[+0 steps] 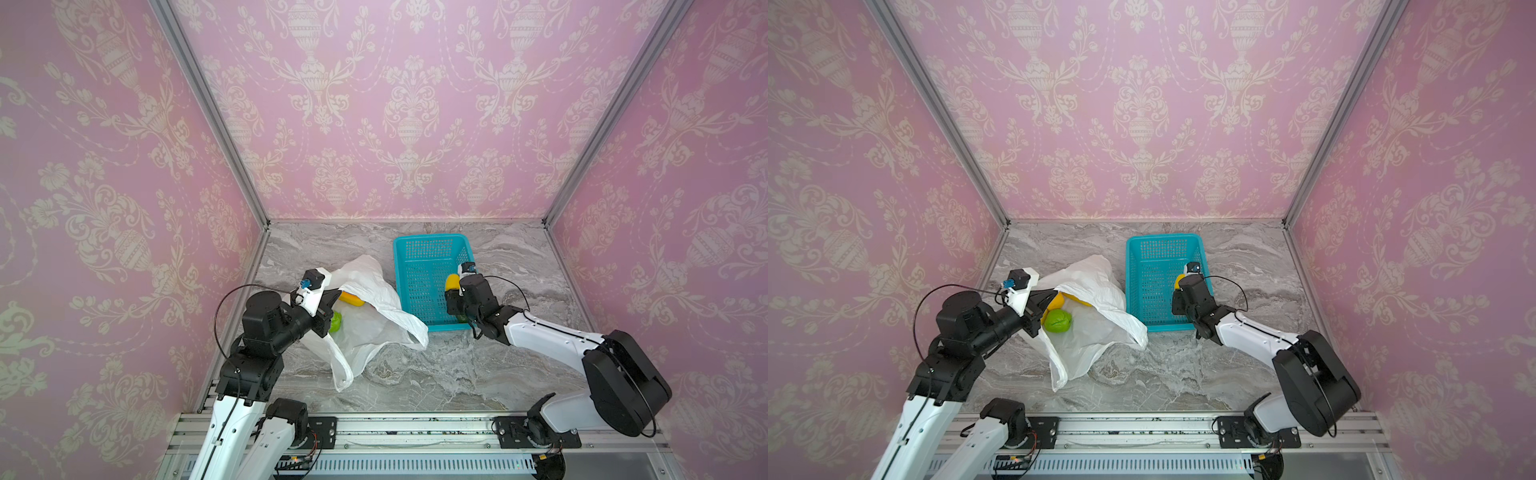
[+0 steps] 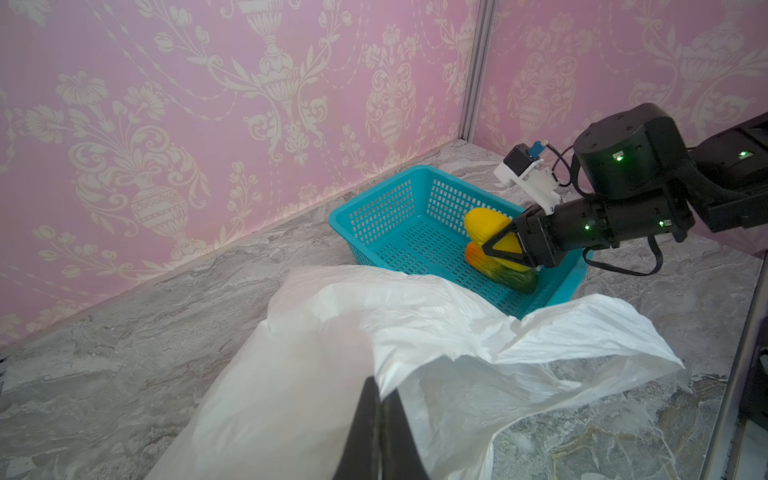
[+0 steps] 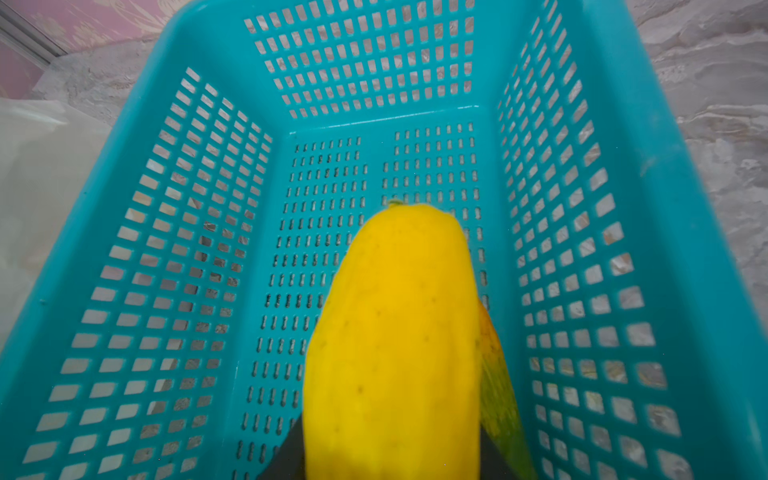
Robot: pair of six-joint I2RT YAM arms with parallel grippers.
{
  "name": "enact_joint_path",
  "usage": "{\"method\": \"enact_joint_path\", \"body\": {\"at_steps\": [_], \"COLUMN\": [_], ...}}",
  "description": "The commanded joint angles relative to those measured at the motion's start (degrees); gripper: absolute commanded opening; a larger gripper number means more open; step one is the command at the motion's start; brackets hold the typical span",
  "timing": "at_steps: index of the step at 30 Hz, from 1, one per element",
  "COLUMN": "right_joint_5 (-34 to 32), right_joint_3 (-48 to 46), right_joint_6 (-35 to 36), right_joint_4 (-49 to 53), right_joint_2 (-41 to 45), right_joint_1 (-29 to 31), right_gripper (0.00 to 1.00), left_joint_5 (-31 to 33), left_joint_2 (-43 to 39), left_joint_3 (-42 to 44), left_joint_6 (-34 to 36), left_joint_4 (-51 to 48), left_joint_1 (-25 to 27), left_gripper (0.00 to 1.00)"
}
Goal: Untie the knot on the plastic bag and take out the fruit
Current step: 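Lower the yellow papaya into the basket and open the right gripper, then move the right gripper back into the bag above the fruit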
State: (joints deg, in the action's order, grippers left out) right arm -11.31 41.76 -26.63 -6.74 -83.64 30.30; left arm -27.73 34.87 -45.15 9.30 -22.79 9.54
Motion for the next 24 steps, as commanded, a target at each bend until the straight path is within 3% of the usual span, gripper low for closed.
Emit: {"method": "enact_joint_path", "body": {"at_steps": [1,10,13,19,24], "right_joint_5": [2.4,5.8,5.5,5.3,-1.6], "right_joint_3": [2.4,1.0,-0.9,-6.4,-7.9], "right_joint_6": [-0.7,0.4,1.2,4.8,8.6], "right_joint_4": [0.2,-2.5,-3.2,-6.8,-10.5], "right_joint_2": [-2.1,-1.1,2.7,14.1,18.7], "right_joint_1": [-0.7,-1.0,-0.9,1.3,9.9], "right_gripper": [0.33,0.76,0.83,0.75,0.56], "left_joint_5": [0.1,0.1,0.2,0.4,1.7], "left_joint_2": [-0.4,-0.5,-0.5,-0.5,-0.3], "left_joint_3": [0.4,0.4,0.4,0.3,0.2], "left_joint_6": [-0.5,-0.5,-0.5,-0.4,-0.5], "left_joint_4": [0.7,0.7,0.7,0.6,0.6], "left_joint_1": [-0.4,-0.4,-0.4,-0.4,-0.5], "left_gripper": [0.0,0.0,0.0,0.0,0.0]}}
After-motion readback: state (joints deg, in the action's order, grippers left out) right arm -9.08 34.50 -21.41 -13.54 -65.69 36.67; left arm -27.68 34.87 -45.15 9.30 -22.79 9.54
